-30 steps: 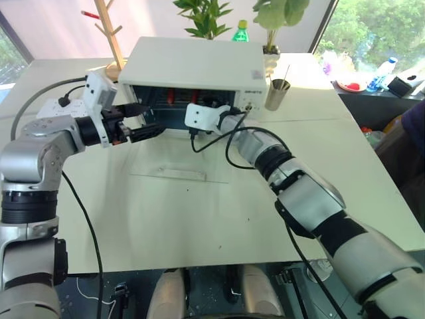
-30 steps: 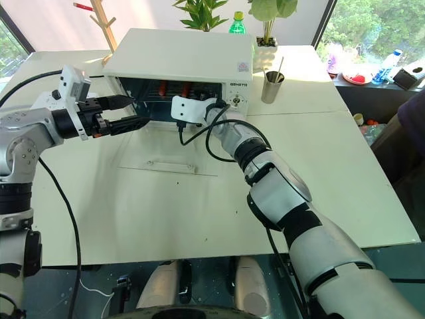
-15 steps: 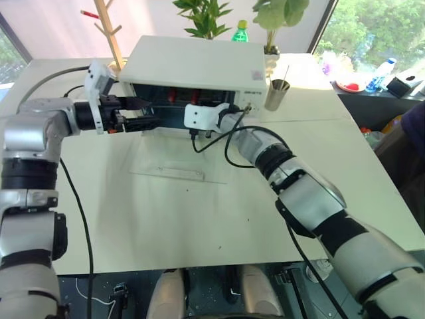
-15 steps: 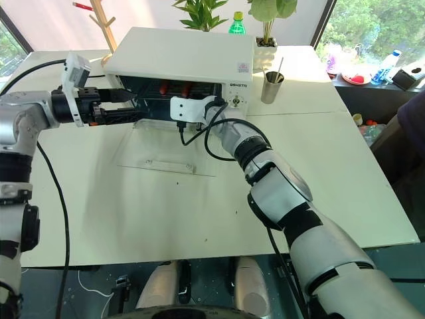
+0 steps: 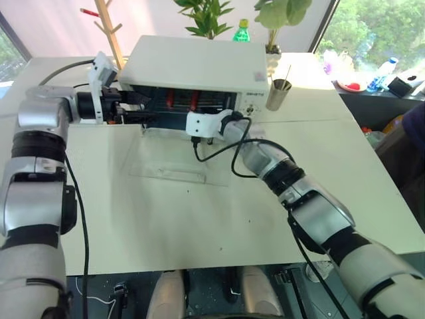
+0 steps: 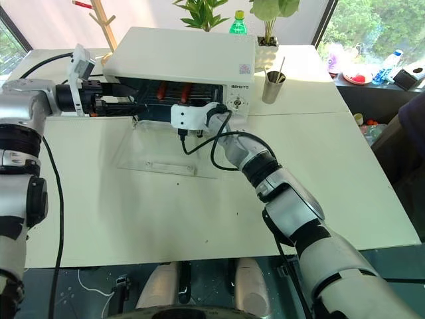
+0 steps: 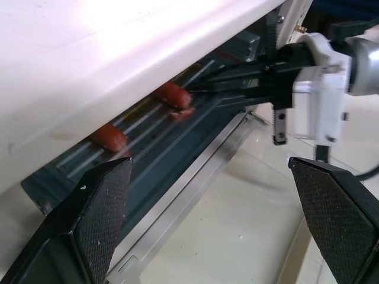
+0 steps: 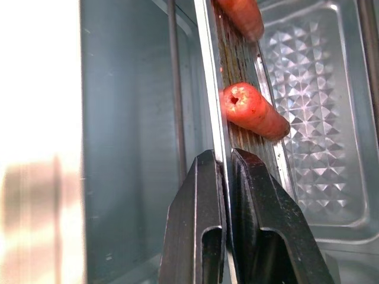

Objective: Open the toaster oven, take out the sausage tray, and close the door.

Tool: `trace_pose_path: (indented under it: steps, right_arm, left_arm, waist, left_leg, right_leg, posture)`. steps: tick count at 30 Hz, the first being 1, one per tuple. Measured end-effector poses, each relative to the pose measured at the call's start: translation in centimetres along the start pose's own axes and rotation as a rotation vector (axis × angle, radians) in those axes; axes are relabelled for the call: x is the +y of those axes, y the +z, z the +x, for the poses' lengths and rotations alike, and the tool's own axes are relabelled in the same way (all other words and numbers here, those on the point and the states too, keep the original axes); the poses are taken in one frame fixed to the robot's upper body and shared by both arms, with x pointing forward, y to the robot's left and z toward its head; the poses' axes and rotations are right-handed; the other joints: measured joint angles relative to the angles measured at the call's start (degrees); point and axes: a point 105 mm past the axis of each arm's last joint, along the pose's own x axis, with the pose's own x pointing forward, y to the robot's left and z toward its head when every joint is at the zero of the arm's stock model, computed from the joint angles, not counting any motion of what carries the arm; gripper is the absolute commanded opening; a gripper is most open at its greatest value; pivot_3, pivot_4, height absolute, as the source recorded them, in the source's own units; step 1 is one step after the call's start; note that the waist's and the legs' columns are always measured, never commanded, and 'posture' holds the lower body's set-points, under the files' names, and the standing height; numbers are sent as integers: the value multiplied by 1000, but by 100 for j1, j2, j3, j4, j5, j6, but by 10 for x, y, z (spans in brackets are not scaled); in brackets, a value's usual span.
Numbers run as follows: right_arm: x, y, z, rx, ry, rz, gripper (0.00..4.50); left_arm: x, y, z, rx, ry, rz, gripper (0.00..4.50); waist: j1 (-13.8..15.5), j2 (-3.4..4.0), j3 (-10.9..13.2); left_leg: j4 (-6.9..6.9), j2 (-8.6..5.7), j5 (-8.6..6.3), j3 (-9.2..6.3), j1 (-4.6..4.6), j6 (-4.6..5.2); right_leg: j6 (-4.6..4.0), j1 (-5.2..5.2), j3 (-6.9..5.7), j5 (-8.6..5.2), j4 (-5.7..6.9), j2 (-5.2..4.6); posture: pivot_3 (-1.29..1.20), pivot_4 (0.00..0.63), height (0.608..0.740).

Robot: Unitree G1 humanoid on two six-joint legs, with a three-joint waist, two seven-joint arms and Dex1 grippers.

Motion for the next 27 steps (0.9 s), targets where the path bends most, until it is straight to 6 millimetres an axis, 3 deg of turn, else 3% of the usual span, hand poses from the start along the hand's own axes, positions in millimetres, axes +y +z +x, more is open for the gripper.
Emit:
trace_pose_path:
  steps: [5, 16, 27]
  right_arm:
    - [3, 4, -8, -17, 10, 2, 61]
    - [17, 15, -45, -105, 38, 5, 61]
    - [21, 16, -59, -130, 45, 3, 61]
  left_arm:
    - [3, -2, 5, 14, 5, -1, 4500]
    - [4, -3, 7, 28, 4, 10, 4500]
    - [4, -5, 5, 41, -1, 11, 4500]
  waist:
    - [5, 0, 0]
    - [26, 0, 3]
    - [50, -3, 3]
  left_leg:
    - [7, 1, 5, -6, 2, -7]
    - [59, 0, -6, -17, -17, 12]
    - [82, -12, -9, -25, -22, 15]
  right_leg:
    - [0, 0, -2, 0, 10, 0]
    - [3, -3, -8, -3, 55, -3]
    - [6, -1, -8, -4, 65, -14]
  posture:
    - [0, 150, 717]
    - [0, 150, 717]
    - [0, 150, 717]
